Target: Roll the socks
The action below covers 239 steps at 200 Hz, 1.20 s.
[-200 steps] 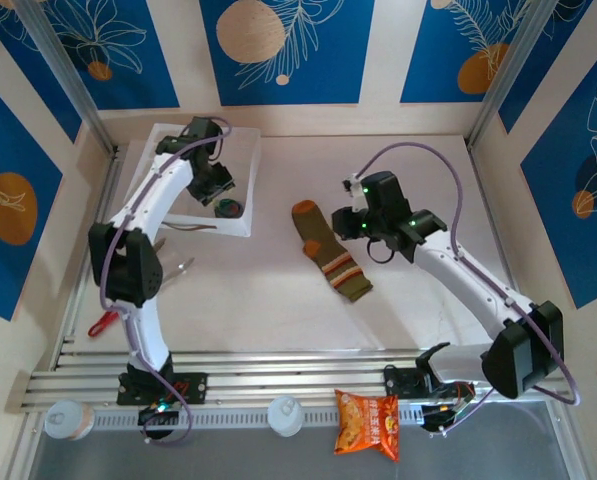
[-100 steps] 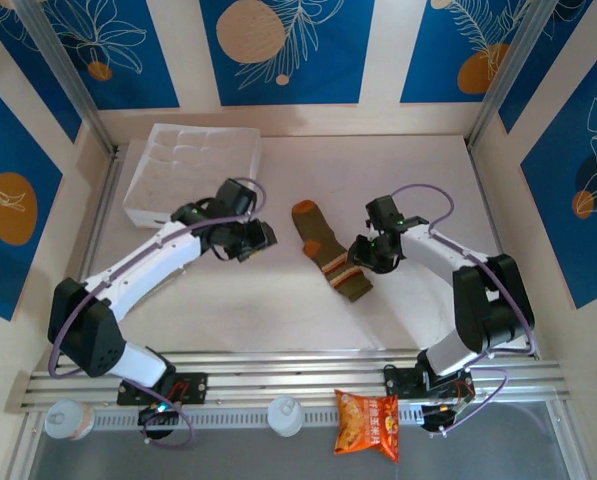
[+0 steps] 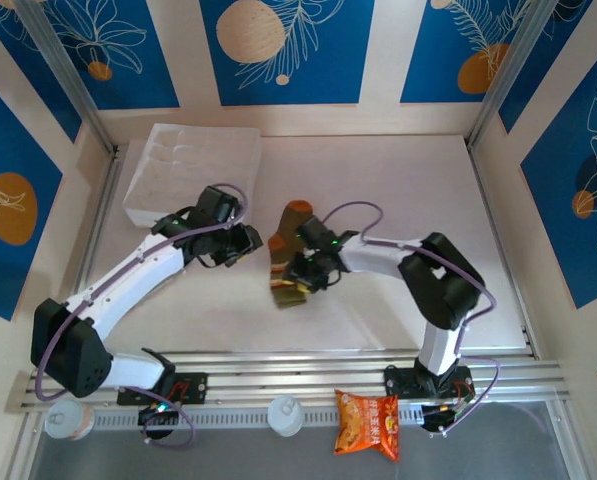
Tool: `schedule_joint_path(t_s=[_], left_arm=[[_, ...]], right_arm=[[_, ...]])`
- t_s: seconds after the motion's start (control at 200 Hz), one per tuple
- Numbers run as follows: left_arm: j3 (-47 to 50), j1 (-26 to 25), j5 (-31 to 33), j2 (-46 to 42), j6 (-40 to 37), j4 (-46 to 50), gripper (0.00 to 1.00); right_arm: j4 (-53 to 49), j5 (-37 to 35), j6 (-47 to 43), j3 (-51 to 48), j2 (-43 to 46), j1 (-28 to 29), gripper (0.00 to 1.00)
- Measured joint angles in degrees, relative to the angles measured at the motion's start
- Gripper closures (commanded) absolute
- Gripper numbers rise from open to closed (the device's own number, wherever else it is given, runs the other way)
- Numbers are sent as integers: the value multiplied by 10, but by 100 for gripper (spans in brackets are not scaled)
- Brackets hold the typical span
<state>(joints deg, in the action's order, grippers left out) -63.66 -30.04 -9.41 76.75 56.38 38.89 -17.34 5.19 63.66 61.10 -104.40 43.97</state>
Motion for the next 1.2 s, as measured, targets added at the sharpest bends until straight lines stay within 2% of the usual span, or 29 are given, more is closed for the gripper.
schedule_joint_path(t_s=[0.125, 0.255, 0.35, 0.49, 0.605, 0.71, 0.89, 1.11, 1.195], left_arm=[[3, 36, 0, -13, -13, 14, 56], [23, 60, -7, -45, -17, 30, 56], [55, 70, -23, -79, -12, 31, 56], [146, 72, -59, -148, 28, 5, 54], [241, 69, -79, -218, 94, -27, 51], [305, 62, -83, -277, 151, -45, 51], [373, 58, -84, -334, 228, -80, 51], [383, 57, -84, -338, 255, -90, 51], [383, 57, -84, -338, 257, -94, 51]], right_arm=[[-23, -19, -15, 57, -13, 48, 51], [-24, -58, -141, 69, 44, 59, 48], [19, -78, -318, 33, 122, 66, 42], [94, -77, -669, -119, 241, 117, 38], [74, -76, -881, -173, 225, 137, 38], [83, -97, -999, -176, 188, 137, 38], [143, -147, -1093, -170, 112, 148, 38], [165, -182, -1102, -120, 58, 162, 45], [167, -193, -1092, -107, 46, 165, 52]])
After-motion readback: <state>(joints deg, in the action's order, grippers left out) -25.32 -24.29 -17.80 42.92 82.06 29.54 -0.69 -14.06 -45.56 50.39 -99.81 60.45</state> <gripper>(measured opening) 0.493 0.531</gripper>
